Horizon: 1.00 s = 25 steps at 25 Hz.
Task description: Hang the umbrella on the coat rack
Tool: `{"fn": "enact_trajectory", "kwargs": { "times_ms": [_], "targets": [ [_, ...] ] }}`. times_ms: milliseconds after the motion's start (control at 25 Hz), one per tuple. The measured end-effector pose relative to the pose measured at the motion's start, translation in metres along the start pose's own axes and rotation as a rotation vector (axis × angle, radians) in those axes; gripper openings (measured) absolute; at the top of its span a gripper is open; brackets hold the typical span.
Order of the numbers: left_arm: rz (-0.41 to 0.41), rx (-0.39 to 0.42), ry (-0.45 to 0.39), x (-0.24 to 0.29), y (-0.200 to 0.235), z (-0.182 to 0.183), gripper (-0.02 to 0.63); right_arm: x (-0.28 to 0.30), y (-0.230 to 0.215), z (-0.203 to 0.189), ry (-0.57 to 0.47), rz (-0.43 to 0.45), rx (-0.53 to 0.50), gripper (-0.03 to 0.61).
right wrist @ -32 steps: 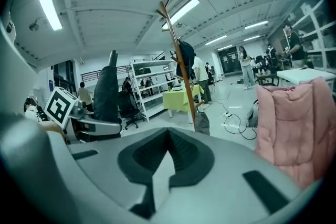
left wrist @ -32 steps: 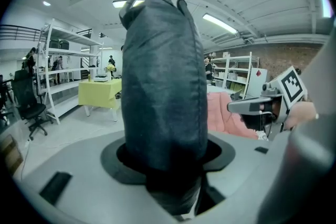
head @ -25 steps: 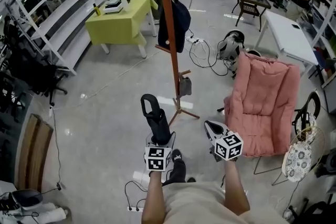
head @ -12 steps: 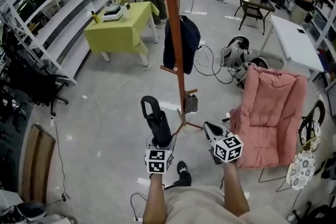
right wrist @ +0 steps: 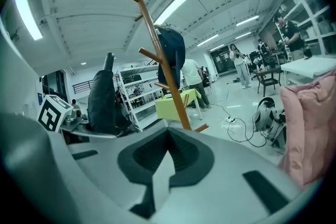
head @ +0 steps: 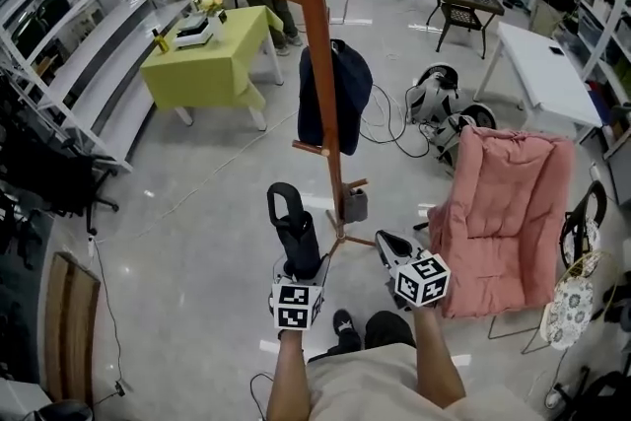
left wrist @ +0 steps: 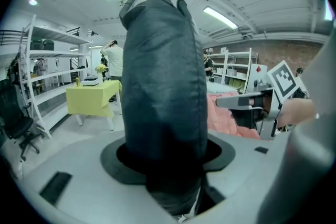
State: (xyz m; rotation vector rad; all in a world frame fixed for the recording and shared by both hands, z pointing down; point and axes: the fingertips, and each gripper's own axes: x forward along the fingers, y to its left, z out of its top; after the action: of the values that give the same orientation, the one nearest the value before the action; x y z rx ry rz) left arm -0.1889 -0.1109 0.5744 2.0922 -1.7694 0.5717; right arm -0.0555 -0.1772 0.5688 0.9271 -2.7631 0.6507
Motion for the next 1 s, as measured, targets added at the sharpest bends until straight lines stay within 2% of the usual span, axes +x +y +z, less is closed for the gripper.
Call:
{"fn": "enact_trajectory", "kwargs": {
  "times_ms": [160,400,560,1000],
  "targets": [
    [0.002,0.0,-0.004,0.011,-0.007,0.0,0.259,0.0,-0.01,-0.01,0.03,0.01,-0.027,0.003],
    [0.017,-0.013,-0.015,0.029,-0.014,0.018,0.259,0.009,-0.026,0.018,0.021,0.045,-0.051,0.005],
    [0.029,0.007,-0.017,0.035,-0.015,0.032,0.259,0.015,-0.031,0.033,0.006,0.06,-0.052,0.005],
    [0.025,0.043,-0.006,0.051,-0.02,0.046,0.259,0.022,-0.034,0.037,0.027,0.082,-0.065,0.005]
  ]
}}
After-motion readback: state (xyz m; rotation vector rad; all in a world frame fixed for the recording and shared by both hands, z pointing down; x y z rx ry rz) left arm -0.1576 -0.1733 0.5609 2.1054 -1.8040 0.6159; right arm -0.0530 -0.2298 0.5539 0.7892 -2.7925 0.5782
